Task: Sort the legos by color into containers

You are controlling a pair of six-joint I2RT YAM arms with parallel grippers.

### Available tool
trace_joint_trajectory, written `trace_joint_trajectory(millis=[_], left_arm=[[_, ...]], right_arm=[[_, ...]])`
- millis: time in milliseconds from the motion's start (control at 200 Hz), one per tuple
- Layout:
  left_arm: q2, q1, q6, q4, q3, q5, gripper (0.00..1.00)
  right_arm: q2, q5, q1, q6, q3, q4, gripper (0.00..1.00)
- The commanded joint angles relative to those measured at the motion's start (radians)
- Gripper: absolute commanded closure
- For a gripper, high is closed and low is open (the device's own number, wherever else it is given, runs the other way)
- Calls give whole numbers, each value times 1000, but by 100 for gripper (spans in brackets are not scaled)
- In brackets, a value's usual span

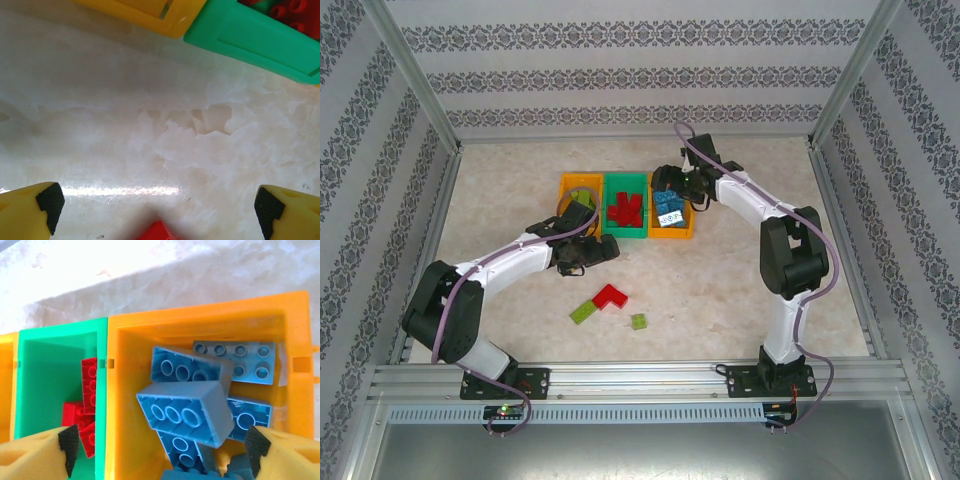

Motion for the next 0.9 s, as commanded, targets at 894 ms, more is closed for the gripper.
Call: trace_joint_trajectory(millis=[894], left_arm=[[-156,175,69,-154,-89,-113,1]], right_arm=[[-449,99,604,-474,-699,170,4]])
